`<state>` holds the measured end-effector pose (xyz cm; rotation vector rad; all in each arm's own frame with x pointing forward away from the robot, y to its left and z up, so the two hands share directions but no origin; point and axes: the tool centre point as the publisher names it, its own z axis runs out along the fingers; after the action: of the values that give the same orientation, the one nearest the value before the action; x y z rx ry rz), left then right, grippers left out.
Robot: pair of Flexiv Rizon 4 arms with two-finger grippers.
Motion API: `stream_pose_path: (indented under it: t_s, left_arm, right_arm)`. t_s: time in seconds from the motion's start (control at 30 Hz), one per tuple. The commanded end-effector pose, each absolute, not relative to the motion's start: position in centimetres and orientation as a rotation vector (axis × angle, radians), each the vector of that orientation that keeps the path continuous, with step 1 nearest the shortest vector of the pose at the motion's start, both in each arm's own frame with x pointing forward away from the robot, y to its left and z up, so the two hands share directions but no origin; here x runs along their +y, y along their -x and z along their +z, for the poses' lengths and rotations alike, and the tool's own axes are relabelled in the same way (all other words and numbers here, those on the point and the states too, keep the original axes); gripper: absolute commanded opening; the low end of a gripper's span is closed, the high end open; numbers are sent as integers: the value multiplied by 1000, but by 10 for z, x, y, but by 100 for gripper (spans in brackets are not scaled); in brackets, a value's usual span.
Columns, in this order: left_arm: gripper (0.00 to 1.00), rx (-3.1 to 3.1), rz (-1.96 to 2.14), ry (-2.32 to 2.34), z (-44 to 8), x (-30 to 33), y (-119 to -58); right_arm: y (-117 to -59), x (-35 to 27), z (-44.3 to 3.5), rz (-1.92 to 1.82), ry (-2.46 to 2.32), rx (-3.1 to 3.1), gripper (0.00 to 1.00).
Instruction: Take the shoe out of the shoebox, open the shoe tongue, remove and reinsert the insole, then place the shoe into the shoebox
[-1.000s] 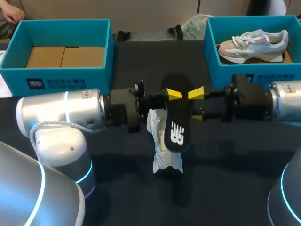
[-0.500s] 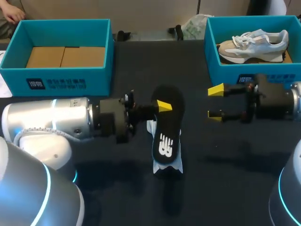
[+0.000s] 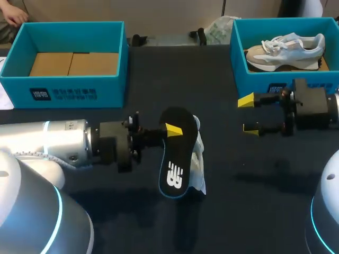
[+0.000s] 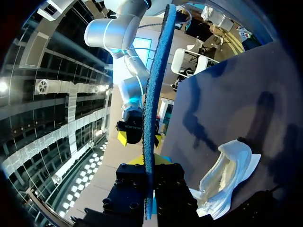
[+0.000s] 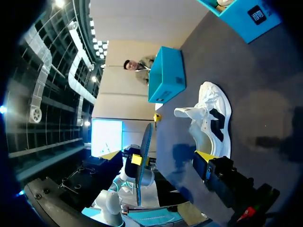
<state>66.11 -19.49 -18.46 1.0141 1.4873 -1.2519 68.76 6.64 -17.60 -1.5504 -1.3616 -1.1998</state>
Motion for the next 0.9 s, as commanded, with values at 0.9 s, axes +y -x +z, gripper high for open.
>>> stream_pose_path:
  t_s: [0.9]
  left_arm:
    - [0,1704,-1700,-862,-178,-177,-644]
  right_arm:
    - [-667,78,-177,-1371,455,-2524,100]
